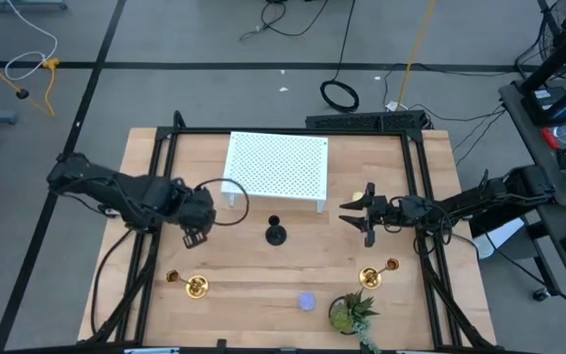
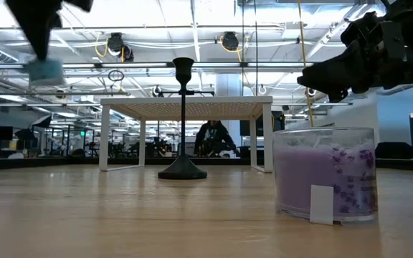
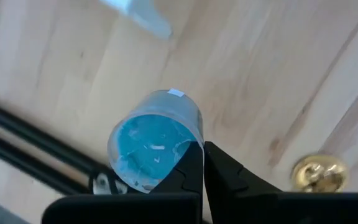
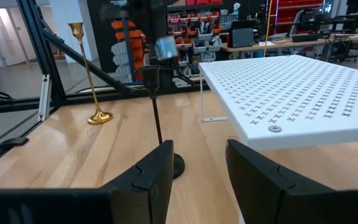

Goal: Pick & Place candle stick holders
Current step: Put the blue scented candle on the shelf

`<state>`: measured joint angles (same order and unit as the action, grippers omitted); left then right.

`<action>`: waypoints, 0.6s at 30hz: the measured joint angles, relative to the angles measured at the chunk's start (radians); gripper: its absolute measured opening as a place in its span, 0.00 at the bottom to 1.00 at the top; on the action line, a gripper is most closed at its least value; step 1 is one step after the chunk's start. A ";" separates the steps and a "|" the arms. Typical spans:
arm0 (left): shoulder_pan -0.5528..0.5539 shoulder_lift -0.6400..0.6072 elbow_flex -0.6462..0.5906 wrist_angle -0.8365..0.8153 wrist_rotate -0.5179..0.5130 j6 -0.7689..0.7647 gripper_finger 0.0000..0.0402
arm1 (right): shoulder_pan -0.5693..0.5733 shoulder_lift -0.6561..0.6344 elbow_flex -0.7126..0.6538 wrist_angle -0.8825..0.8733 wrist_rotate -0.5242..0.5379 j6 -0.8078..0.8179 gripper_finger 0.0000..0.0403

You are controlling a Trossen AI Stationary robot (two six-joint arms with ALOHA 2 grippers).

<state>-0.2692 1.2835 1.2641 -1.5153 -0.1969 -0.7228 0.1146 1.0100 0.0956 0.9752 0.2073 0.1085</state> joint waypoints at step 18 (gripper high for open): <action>0.517 0.401 0.508 0.019 -0.014 0.573 0.00 | 0.000 0.000 0.000 0.000 0.000 0.000 0.36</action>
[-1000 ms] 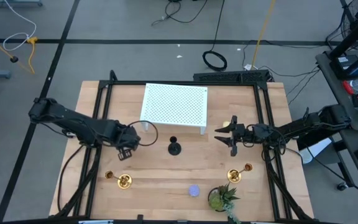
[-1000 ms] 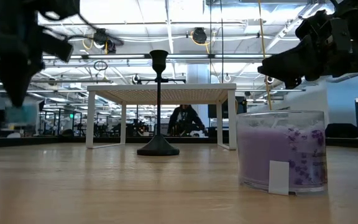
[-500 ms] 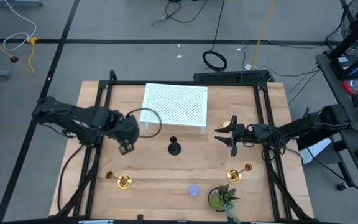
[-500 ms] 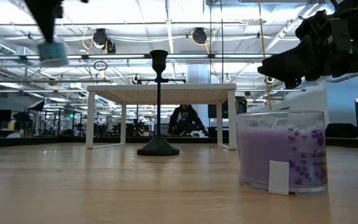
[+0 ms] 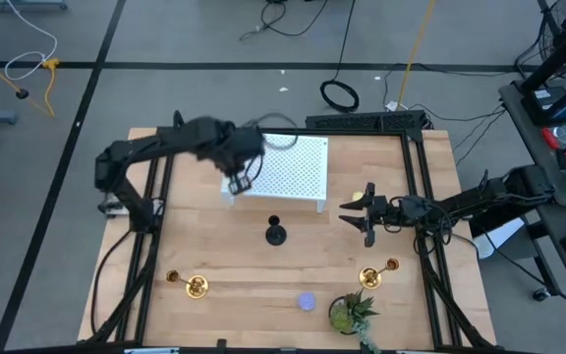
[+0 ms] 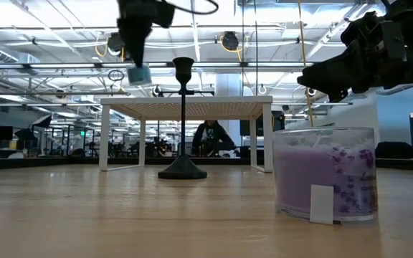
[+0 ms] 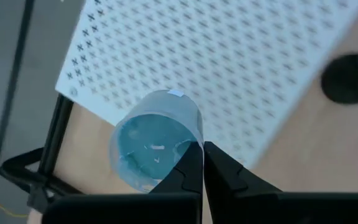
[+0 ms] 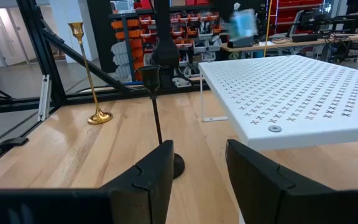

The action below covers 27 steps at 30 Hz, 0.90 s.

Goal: Pick & Place candle stick holders
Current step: Put the blue scented candle on the shelf

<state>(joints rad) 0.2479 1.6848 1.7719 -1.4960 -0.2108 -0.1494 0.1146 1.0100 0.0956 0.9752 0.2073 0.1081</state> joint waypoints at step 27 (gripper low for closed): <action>0.236 0.121 0.008 0.113 0.071 0.267 0.08 | 0.000 0.000 0.000 -0.002 0.000 0.000 0.36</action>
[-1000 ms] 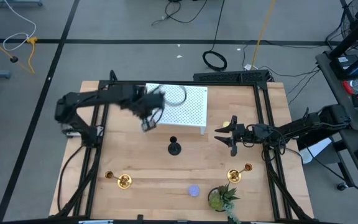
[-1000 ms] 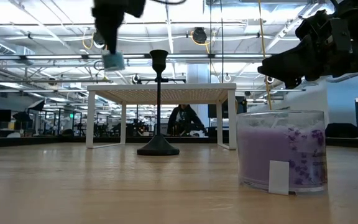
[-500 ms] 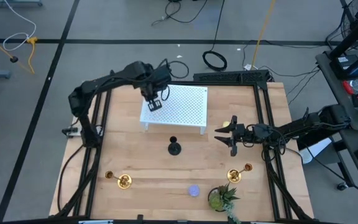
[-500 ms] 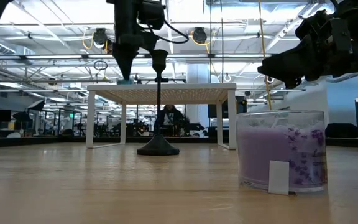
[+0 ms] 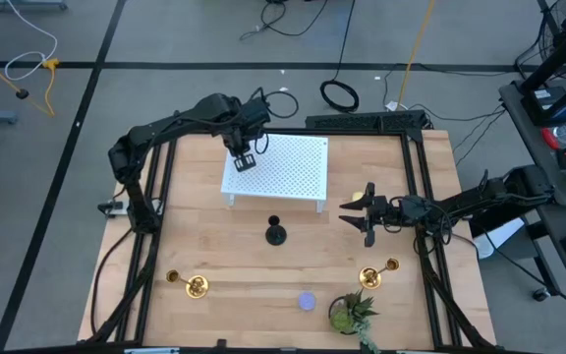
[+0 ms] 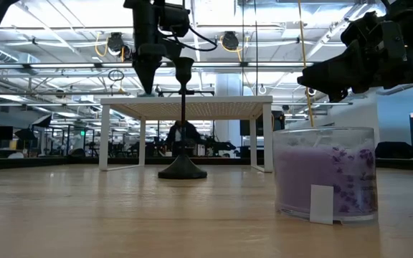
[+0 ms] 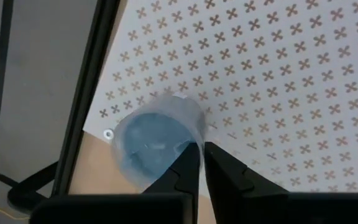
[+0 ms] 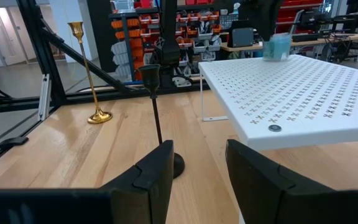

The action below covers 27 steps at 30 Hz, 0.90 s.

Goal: Pick & Place candle stick holders
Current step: Put the blue scented candle on the shelf, then put the yellow scented candle on the shelf

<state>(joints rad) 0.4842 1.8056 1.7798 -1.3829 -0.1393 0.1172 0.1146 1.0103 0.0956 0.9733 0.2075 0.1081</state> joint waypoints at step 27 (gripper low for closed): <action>-0.158 -0.206 0.002 0.098 -0.096 -0.020 0.21 | 0.000 0.000 0.000 -0.029 0.000 0.000 0.36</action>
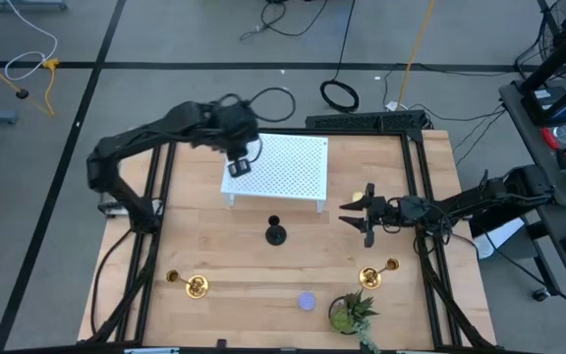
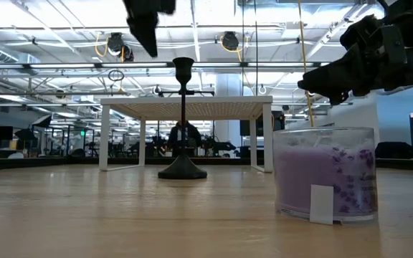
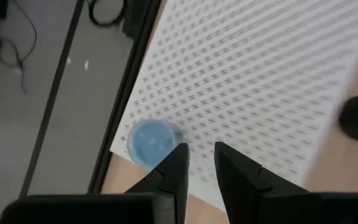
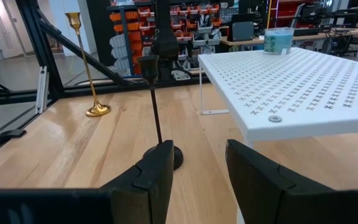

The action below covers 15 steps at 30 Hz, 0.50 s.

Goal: Pick & Place candle stick holders
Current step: Put the yellow scented candle on the shelf

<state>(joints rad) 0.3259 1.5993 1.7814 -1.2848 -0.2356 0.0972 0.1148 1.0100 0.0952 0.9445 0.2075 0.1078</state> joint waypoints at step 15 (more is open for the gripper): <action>-0.374 -0.444 -0.392 0.164 0.002 -0.105 0.21 | 0.000 0.000 0.000 -0.055 0.000 0.004 0.35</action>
<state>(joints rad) -0.0482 1.1549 1.3898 -1.1203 -0.2334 -0.0082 0.1152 1.0103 0.0952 0.8898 0.2073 0.1118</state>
